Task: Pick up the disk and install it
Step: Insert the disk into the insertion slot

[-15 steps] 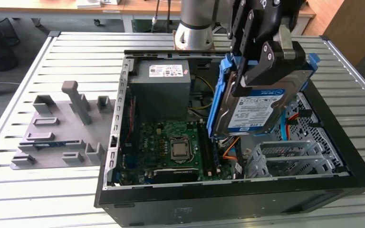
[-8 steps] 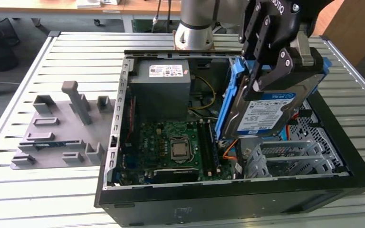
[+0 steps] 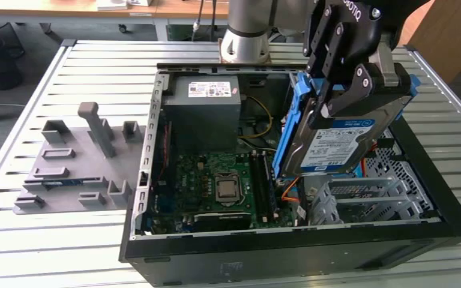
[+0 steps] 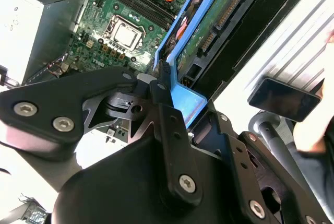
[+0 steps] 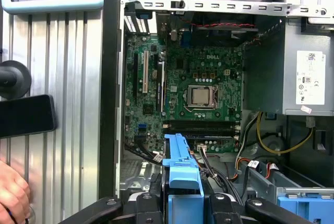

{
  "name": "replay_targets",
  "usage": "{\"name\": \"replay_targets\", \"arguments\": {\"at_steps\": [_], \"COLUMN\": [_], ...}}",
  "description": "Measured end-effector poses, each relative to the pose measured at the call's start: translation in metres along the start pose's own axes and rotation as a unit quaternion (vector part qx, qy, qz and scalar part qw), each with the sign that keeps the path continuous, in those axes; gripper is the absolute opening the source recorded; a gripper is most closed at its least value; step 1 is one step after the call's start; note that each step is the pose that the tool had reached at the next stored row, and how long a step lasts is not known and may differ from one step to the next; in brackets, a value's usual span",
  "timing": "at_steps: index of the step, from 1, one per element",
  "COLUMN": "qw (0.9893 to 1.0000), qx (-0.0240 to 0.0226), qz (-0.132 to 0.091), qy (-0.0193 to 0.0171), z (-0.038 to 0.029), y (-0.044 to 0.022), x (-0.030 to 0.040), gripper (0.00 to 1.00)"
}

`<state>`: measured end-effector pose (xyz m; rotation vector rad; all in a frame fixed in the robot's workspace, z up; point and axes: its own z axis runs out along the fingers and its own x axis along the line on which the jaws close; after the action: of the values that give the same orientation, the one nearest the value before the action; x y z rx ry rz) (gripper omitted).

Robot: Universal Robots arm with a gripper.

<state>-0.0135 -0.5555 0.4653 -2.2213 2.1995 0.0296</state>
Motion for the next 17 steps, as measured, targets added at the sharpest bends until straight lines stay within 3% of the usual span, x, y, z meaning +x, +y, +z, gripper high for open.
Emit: {"name": "replay_targets", "arguments": {"at_steps": [17], "qw": [1.0000], "qx": [0.0000], "qz": [0.000], "qy": [0.0000], "z": [0.0000], "y": [-0.0002], "x": [0.0003], "gripper": [0.36]}}
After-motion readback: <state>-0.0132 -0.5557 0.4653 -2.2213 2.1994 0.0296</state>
